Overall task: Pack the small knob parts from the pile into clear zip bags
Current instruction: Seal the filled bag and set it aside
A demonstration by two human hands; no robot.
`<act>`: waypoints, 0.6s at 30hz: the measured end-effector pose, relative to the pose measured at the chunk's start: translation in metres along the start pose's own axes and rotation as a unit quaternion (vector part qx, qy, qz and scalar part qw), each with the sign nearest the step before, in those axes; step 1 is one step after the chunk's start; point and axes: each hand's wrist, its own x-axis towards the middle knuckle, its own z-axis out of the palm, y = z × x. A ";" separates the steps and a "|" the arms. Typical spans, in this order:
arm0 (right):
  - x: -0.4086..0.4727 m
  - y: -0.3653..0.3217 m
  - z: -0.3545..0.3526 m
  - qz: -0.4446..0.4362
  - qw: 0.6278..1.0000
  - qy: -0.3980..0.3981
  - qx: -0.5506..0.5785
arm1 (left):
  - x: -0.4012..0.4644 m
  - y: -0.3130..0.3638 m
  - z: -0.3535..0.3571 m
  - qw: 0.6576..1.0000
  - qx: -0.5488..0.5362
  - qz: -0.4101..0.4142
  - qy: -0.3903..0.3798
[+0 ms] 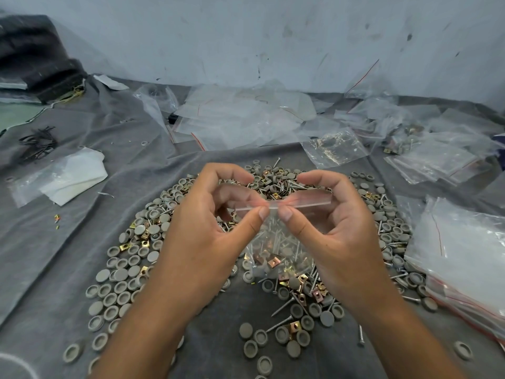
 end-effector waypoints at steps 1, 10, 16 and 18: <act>0.000 -0.001 0.000 0.000 1.000 0.000 0.001 | 0.000 0.000 0.001 1.000 0.002 0.001 -0.002; 0.004 -0.003 -0.003 0.013 0.999 -0.022 0.037 | 0.001 0.000 -0.001 1.000 0.004 0.003 -0.009; 0.010 -0.005 -0.015 0.030 0.997 -0.010 0.065 | 0.002 0.002 -0.002 0.999 -0.015 -0.020 0.020; 0.010 -0.005 -0.014 0.034 0.996 -0.022 0.077 | 0.003 0.002 -0.004 0.999 -0.027 -0.031 0.025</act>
